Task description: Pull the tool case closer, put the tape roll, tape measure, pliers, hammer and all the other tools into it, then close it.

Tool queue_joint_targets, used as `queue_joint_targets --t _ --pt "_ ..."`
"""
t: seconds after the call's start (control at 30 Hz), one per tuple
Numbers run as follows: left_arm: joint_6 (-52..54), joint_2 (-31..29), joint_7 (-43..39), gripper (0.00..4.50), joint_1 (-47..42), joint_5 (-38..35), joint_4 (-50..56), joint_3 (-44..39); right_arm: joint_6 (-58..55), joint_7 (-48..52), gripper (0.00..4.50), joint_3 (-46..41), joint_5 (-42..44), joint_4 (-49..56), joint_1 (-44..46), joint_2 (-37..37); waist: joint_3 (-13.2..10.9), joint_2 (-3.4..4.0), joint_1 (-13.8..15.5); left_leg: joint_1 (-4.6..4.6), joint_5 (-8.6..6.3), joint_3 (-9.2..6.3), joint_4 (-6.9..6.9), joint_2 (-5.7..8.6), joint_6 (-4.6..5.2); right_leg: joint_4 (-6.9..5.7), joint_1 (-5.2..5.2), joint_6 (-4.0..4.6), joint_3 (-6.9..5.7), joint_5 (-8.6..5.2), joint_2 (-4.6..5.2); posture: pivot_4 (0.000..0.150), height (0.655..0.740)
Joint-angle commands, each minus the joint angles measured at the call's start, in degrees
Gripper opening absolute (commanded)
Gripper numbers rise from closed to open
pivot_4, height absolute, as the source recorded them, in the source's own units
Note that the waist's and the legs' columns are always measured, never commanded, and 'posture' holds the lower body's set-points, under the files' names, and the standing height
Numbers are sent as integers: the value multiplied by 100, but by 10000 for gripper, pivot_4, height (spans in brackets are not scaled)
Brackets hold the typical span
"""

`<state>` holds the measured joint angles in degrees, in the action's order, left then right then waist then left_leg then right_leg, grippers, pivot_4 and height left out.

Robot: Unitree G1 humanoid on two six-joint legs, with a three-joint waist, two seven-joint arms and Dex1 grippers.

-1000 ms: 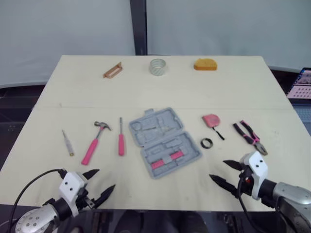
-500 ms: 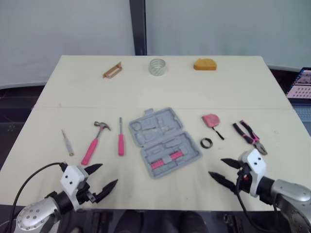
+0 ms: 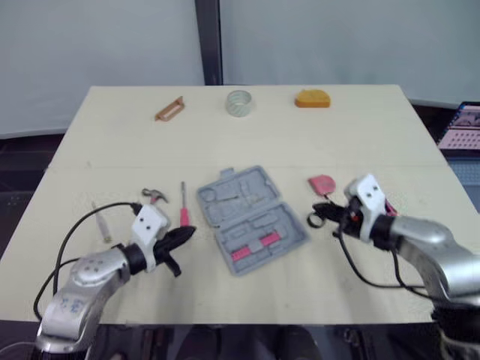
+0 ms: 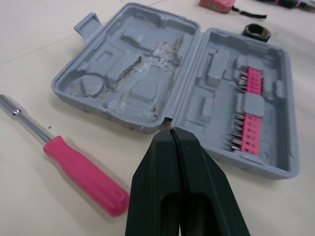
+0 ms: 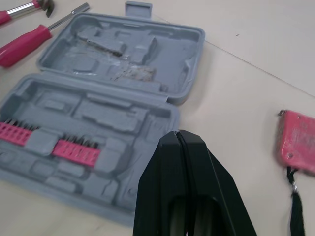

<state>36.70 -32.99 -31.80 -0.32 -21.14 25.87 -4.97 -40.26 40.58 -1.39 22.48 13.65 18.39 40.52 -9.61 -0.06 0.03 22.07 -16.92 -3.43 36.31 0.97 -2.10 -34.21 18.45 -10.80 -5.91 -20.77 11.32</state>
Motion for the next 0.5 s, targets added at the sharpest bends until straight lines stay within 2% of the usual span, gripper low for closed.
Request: queue_joint_targets --t 0.03,0.17,0.5 --pt "322 41 177 171 -353 77 -283 123 60 -33 0 374 -407 -674 669 -72 0 -1 -16 3 0 0 -1 0 0 2 1 0 -1 0 0 1500 7400" --pt "444 156 132 171 -775 140 -736 420 67 -12 0 983 -916 -1752 1446 -319 0 -1 -43 2 0 0 0 -1 0 -1 3 0 -4 0 0 1500 7400" --pt "192 262 -18 171 -1284 421 -1484 783 778 326 0 1511 -1510 -3133 2147 -828 -1 -1 -63 8 0 0 8 0 -1 -8 8 0 -7 0 1 1500 7400"
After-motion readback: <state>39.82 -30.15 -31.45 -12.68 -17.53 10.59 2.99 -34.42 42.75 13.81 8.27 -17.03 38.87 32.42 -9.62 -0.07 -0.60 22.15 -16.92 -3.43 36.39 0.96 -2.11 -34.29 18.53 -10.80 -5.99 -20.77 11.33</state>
